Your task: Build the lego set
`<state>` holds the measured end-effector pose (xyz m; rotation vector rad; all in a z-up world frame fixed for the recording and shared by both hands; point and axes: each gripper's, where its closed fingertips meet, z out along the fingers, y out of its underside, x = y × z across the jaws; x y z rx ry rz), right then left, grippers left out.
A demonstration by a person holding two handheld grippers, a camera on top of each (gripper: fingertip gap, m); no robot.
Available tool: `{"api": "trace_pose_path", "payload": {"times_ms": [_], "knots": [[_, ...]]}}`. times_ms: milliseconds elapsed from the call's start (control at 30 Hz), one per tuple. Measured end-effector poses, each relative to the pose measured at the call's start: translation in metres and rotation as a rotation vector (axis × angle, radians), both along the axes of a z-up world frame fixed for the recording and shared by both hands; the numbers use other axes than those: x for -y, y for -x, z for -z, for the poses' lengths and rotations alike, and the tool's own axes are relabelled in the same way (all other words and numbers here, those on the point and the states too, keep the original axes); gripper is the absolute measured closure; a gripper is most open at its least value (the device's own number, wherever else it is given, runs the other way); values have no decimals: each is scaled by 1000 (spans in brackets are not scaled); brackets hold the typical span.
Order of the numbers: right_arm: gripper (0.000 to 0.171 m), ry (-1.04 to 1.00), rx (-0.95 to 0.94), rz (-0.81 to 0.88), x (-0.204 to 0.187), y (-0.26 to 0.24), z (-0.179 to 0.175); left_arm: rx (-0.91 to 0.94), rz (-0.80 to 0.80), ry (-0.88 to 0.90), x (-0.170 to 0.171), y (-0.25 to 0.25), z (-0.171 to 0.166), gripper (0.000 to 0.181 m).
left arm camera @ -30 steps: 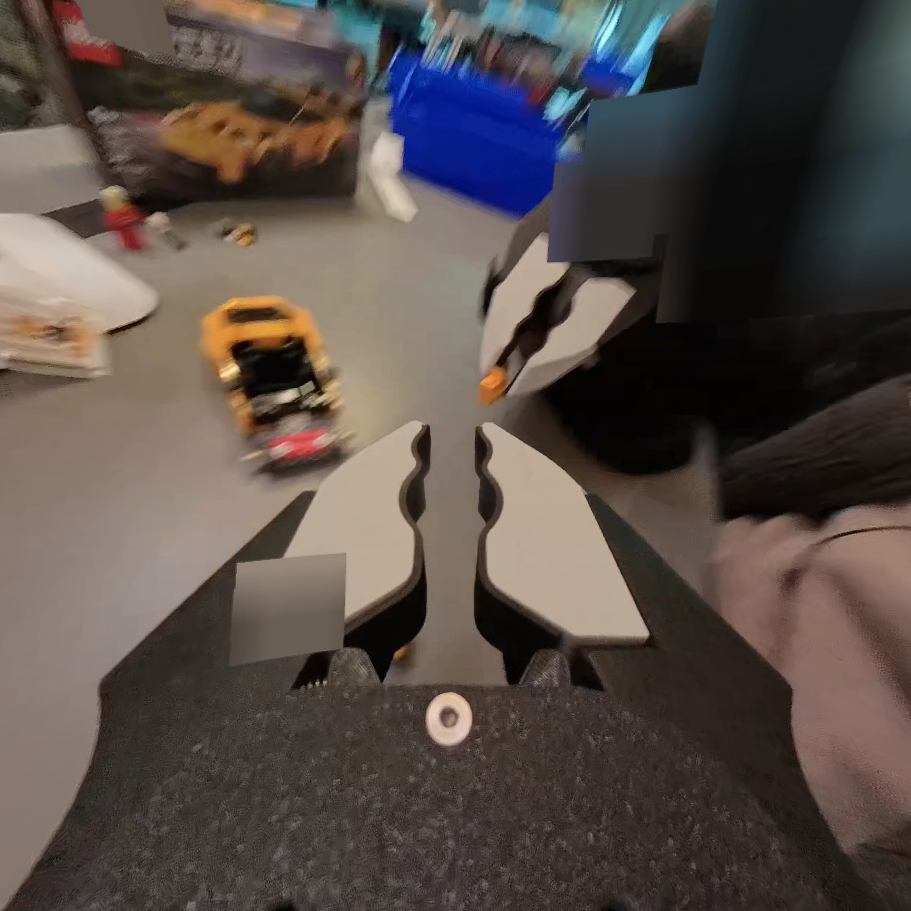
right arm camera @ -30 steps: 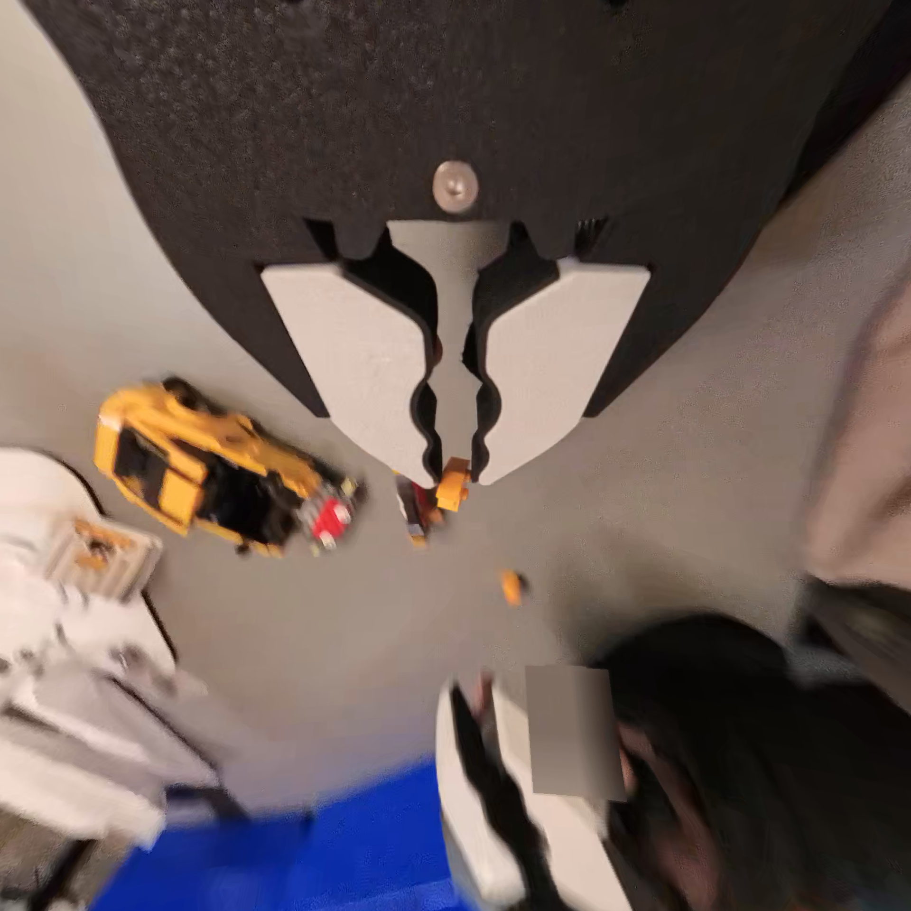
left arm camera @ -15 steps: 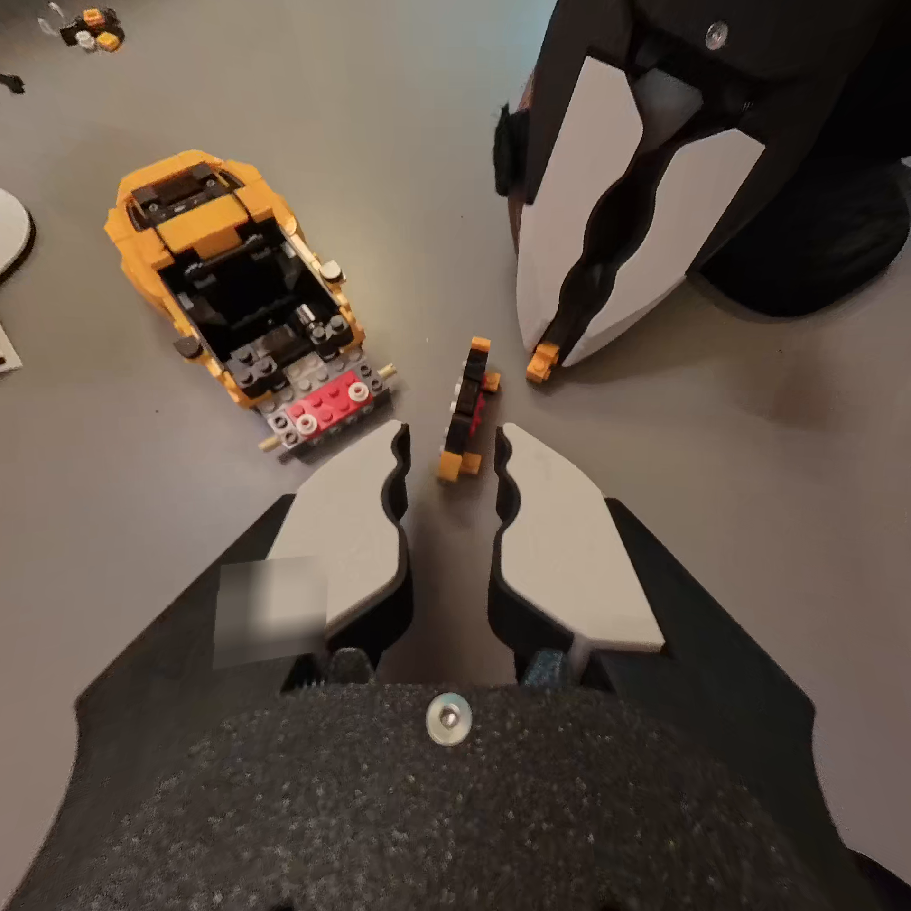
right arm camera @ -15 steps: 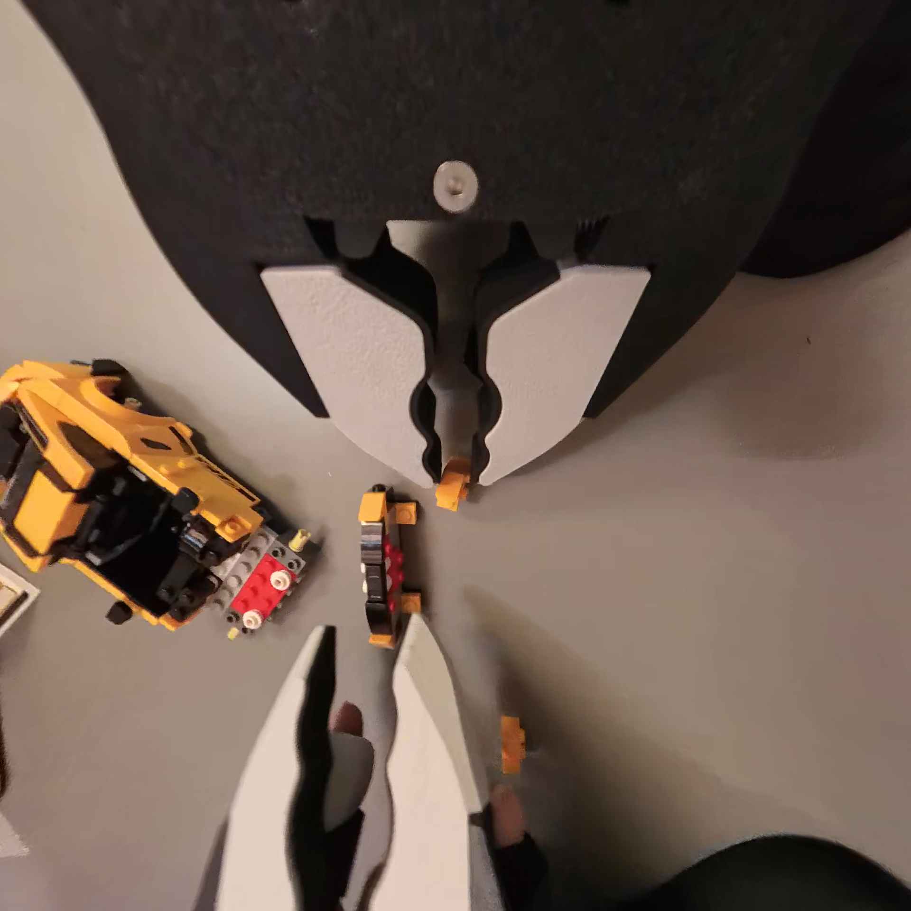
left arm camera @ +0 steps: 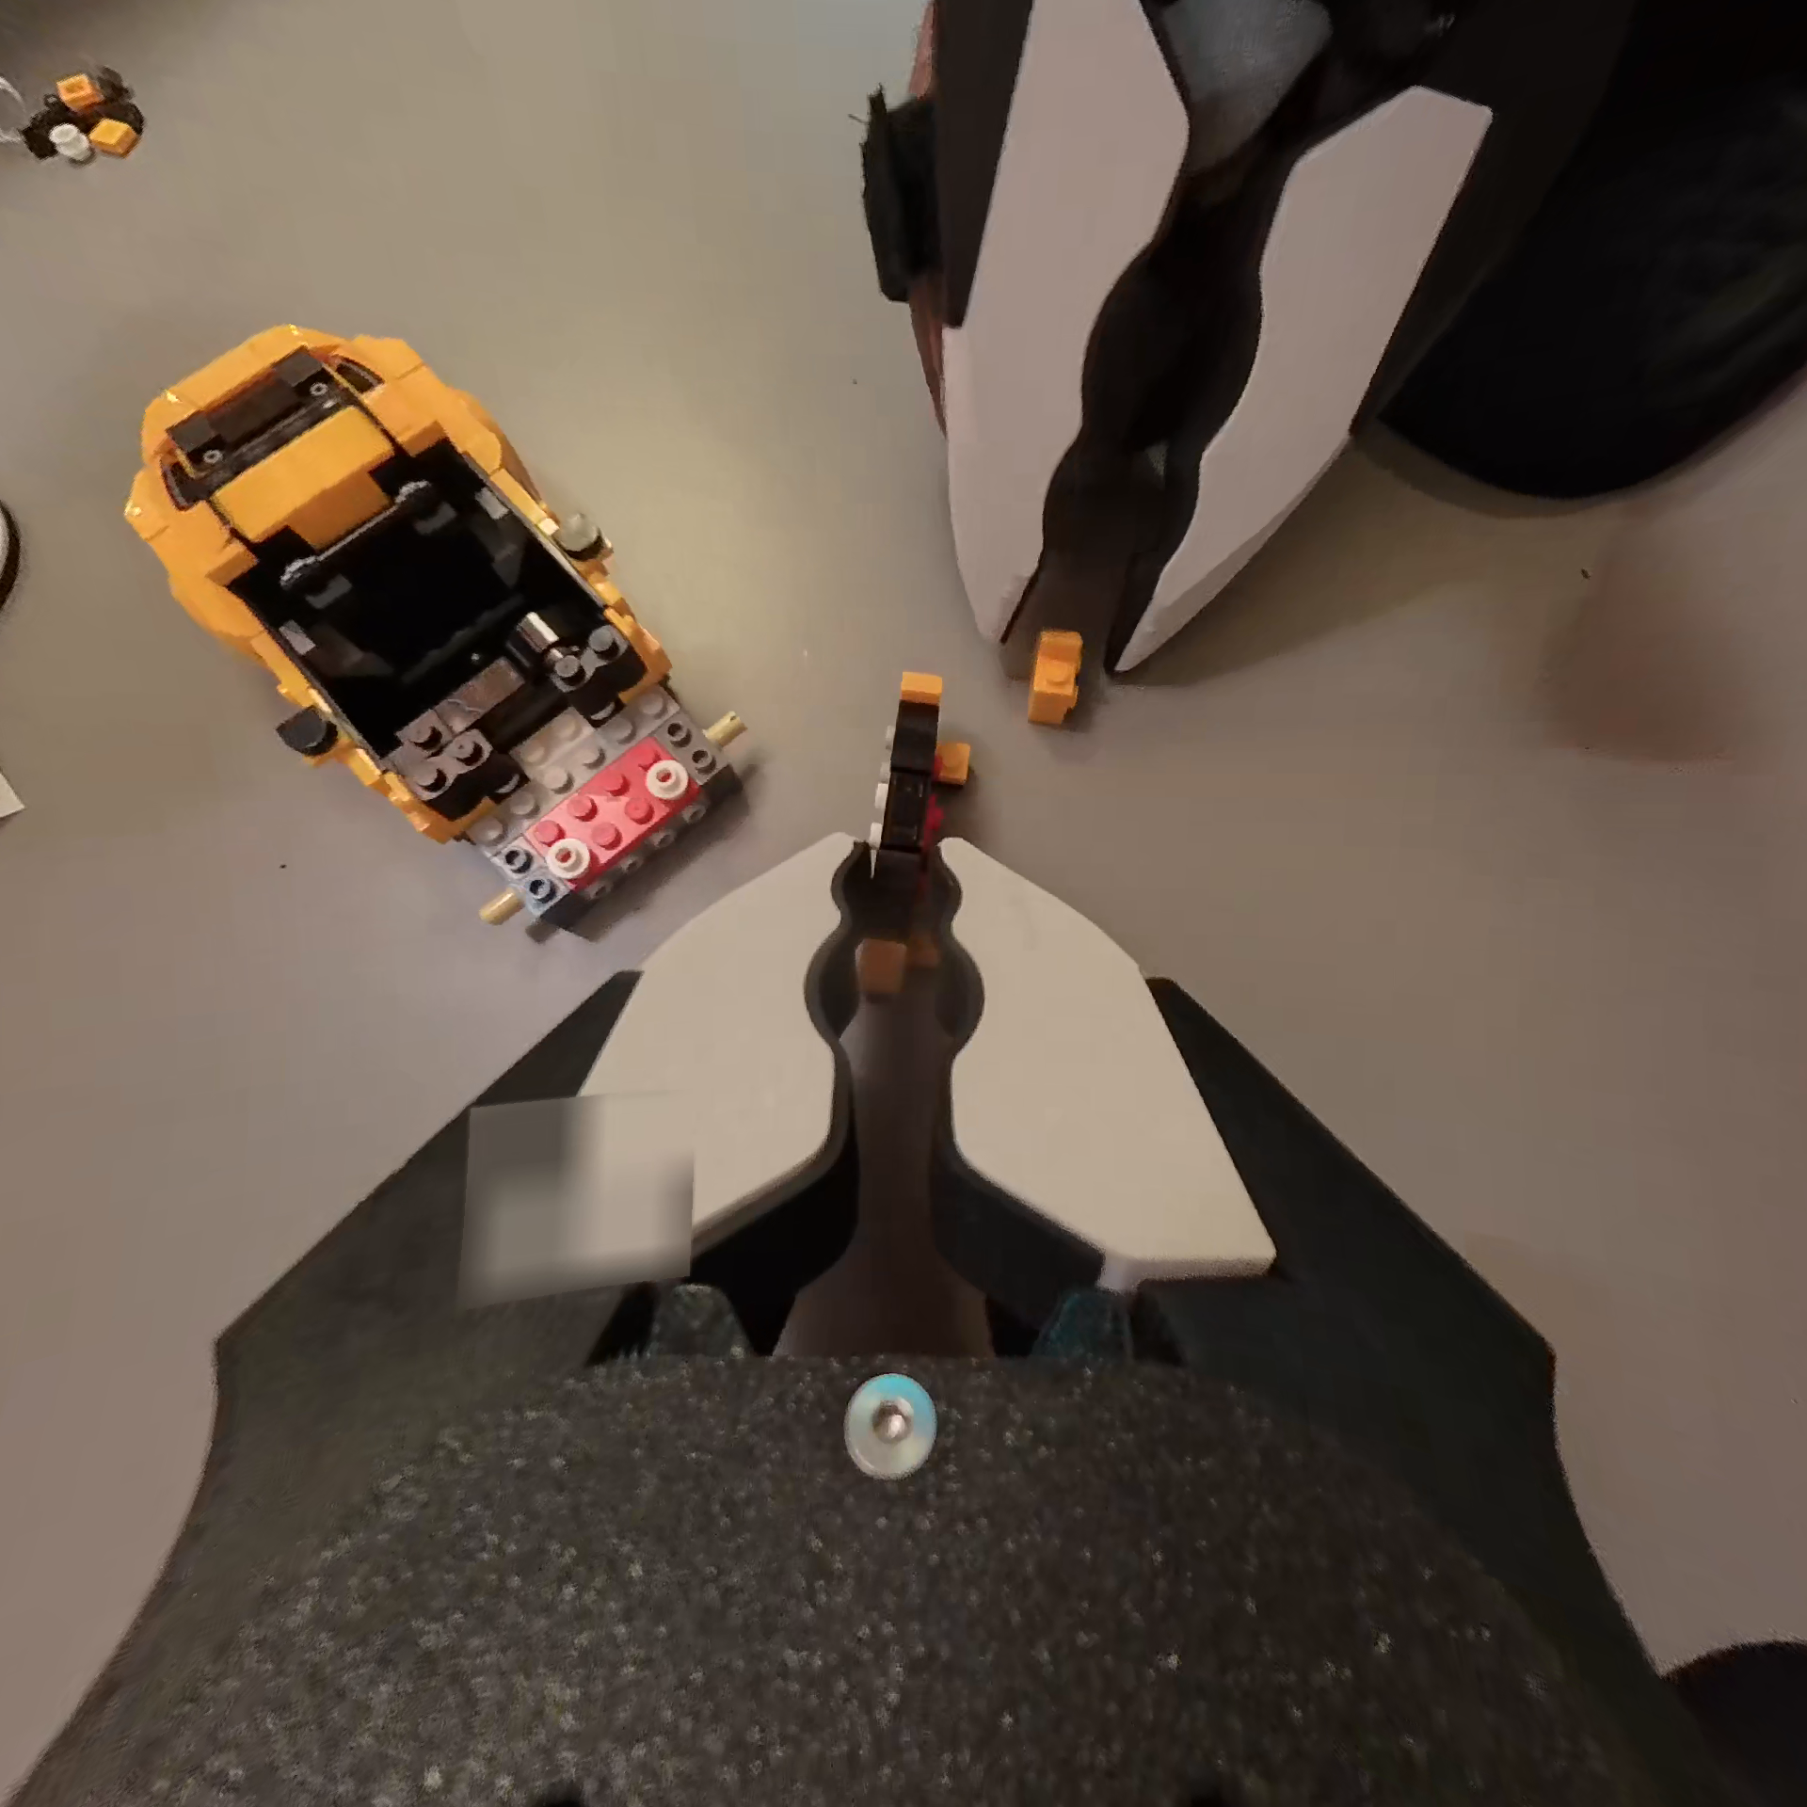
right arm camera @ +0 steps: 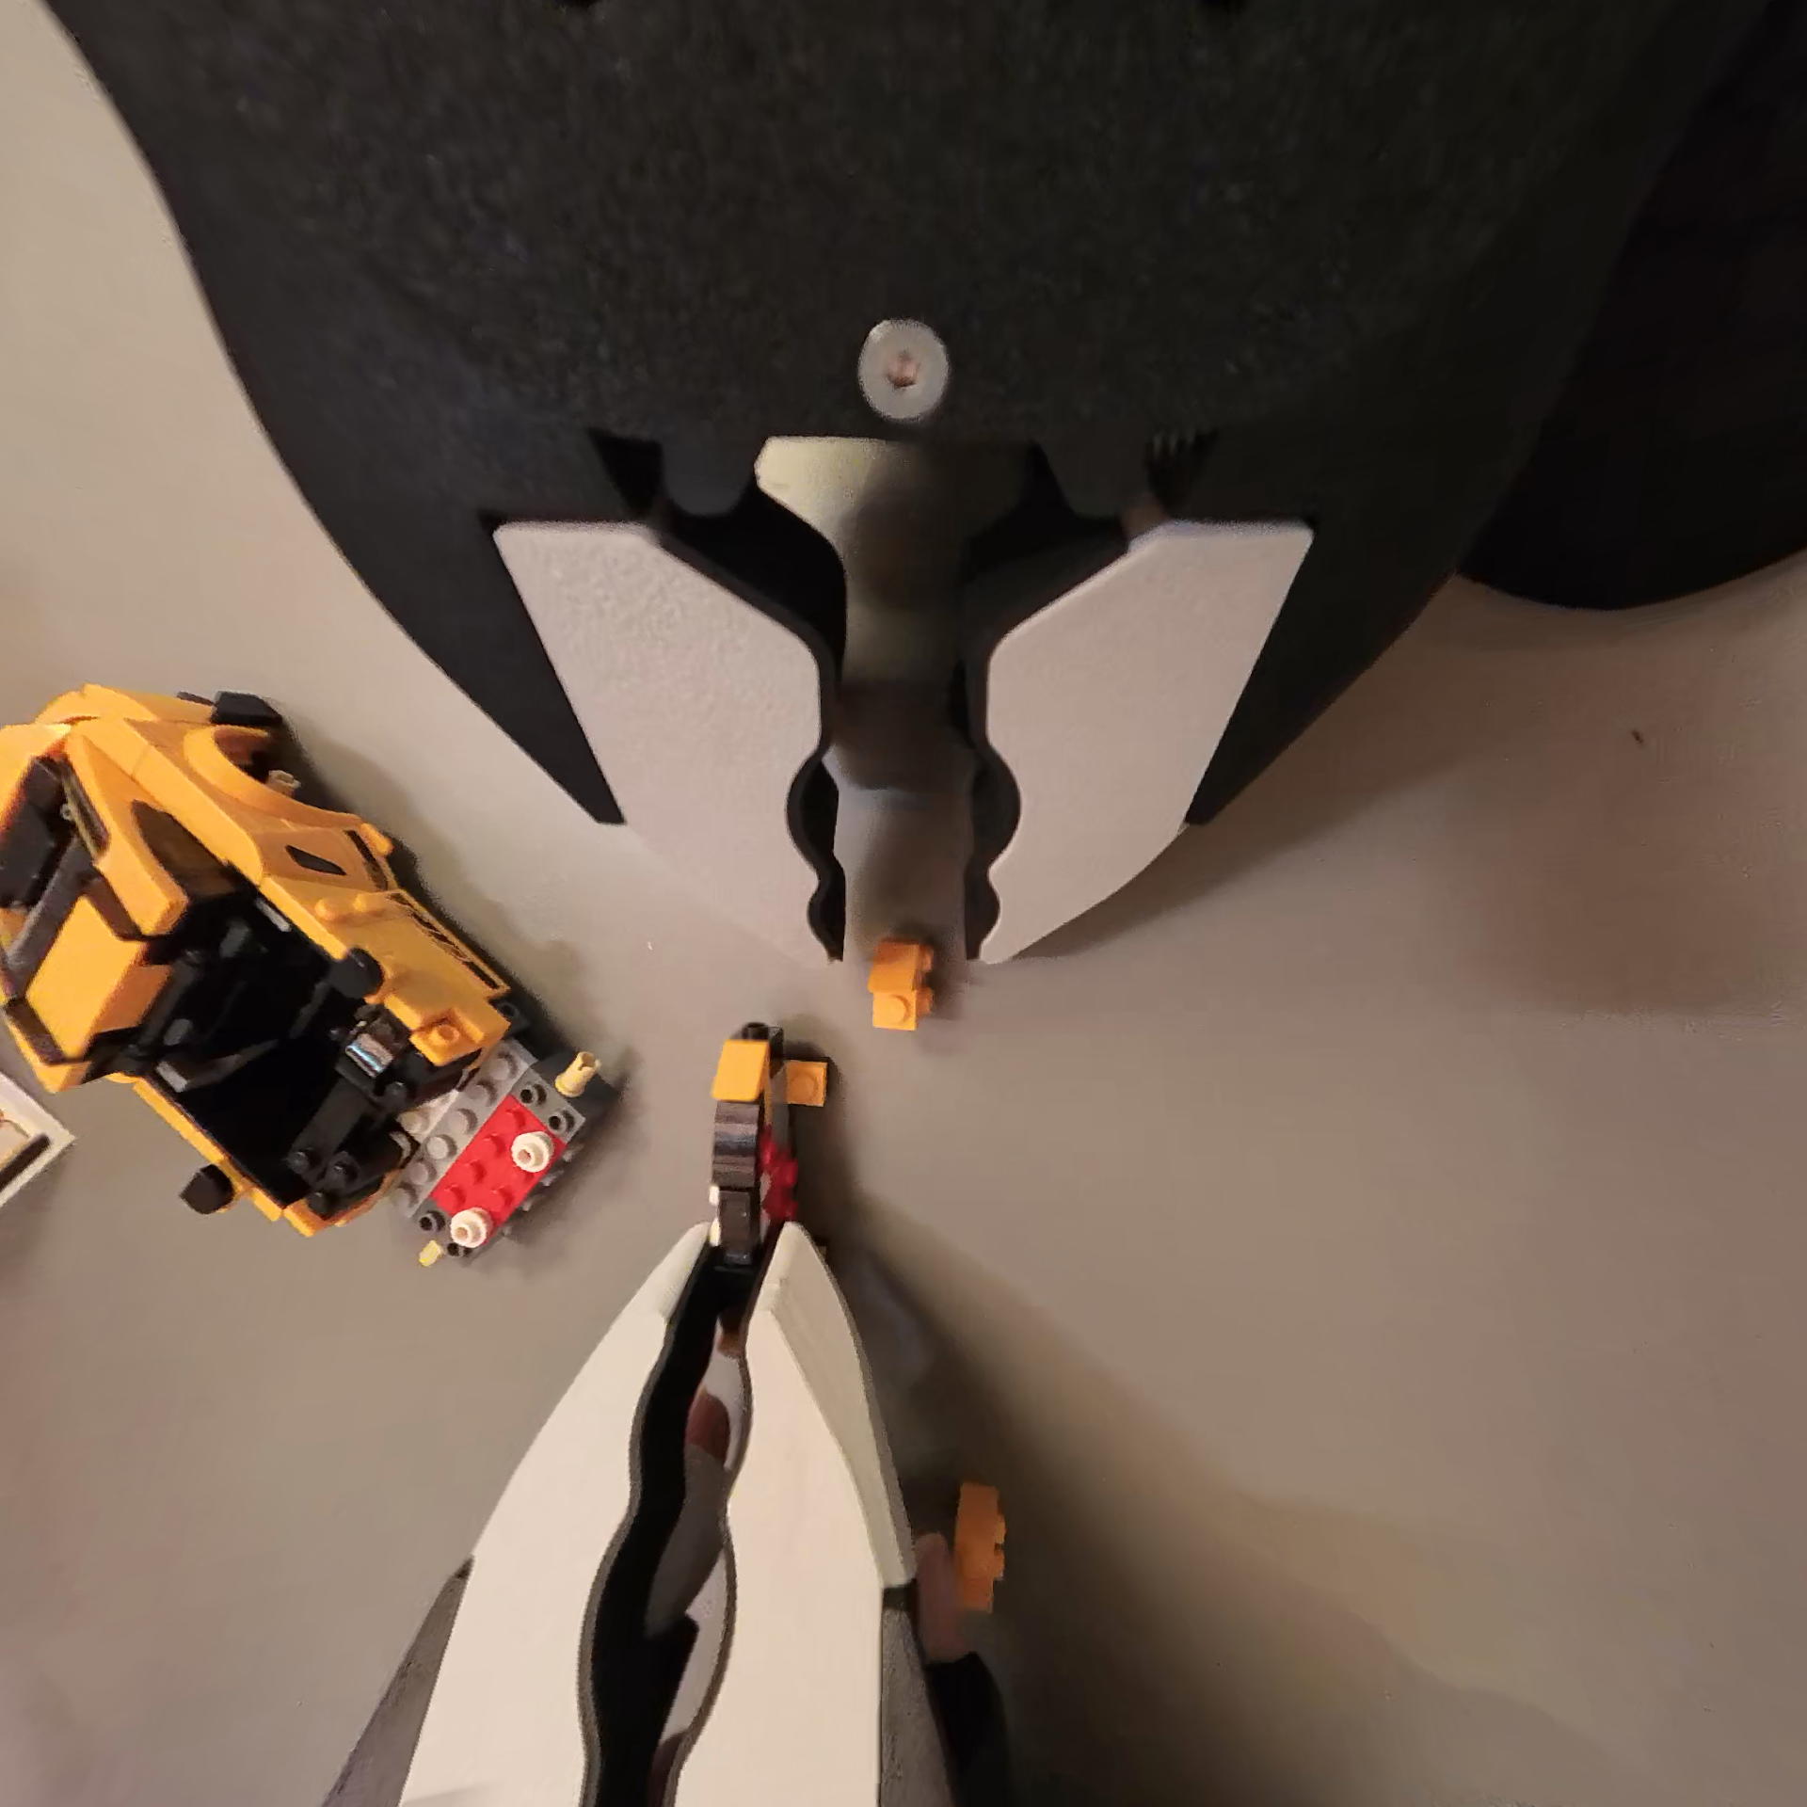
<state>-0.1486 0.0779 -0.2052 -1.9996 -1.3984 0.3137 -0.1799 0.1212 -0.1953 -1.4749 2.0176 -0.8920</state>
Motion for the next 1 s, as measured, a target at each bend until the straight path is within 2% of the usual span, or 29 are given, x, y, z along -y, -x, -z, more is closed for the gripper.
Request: {"api": "trace_pose_path", "payload": {"times_ms": [300,567,633,700,767,833,1000], "knots": [[142,1,-136,35,-3,-3,-17,20,19,15,0,5,0,163],[142,2,-159,78,-7,-18,-22,61,0,40,3,3,-4,154],[143,23,-140,73,-3,-21,-19,53,-8,13,3,1,0,156],[143,41,-117,68,1,-24,-15,40,-10,1,4,1,2,168],[143,53,-97,58,4,-25,-12,22,-34,10,2,1,1,168],[143,50,-88,48,6,-24,-11,5,-74,95,3,1,-1,169],[143,-35,-65,6,7,-18,-18,5,-173,451,5,0,-18,169]]}}
